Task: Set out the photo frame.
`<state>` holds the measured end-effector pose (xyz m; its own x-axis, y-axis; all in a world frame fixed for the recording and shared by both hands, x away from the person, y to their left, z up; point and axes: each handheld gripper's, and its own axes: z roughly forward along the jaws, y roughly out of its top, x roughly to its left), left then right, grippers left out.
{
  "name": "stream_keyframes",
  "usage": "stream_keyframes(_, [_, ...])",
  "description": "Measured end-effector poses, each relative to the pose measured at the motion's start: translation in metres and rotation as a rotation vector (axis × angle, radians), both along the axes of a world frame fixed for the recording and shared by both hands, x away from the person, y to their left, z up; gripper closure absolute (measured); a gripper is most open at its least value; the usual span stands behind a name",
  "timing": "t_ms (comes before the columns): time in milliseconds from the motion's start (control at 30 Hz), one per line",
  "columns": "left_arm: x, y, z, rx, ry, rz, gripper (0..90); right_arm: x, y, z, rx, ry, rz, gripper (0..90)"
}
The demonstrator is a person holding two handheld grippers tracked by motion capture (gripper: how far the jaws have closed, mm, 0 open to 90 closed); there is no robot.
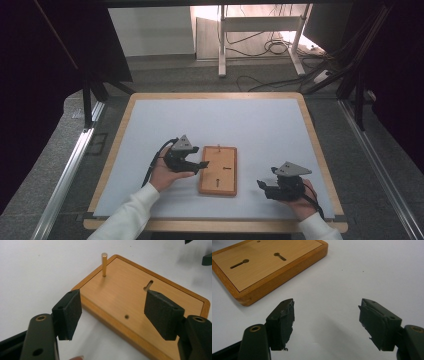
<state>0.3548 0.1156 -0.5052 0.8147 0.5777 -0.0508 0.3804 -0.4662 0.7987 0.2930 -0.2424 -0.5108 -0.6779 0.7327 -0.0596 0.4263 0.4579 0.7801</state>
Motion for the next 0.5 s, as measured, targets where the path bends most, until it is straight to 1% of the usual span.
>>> stream_keyframes(133, [0.008,-0.013,-0.003,0.039,-0.002,-0.017,32.3,0.000,0.002,-0.001,-0.005,-0.001,0.008,28.2])
stream_keyframes(300, [0.022,-0.028,-0.005,0.055,-0.001,-0.027,35.3,0.001,0.005,-0.002,-0.008,0.005,0.013,28.1])
stream_keyframes(367, [0.029,-0.033,-0.006,0.036,0.001,-0.039,38.1,0.001,0.006,-0.003,-0.013,0.006,0.019,28.0])
stream_keyframes(433, [0.036,-0.037,-0.009,0.031,0.008,-0.053,41.4,0.000,0.007,-0.004,-0.013,0.008,0.020,27.9])
stream_keyframes(500, [0.042,-0.042,-0.011,0.027,0.004,-0.060,45.0,0.000,0.006,-0.003,-0.017,0.006,0.021,27.7])
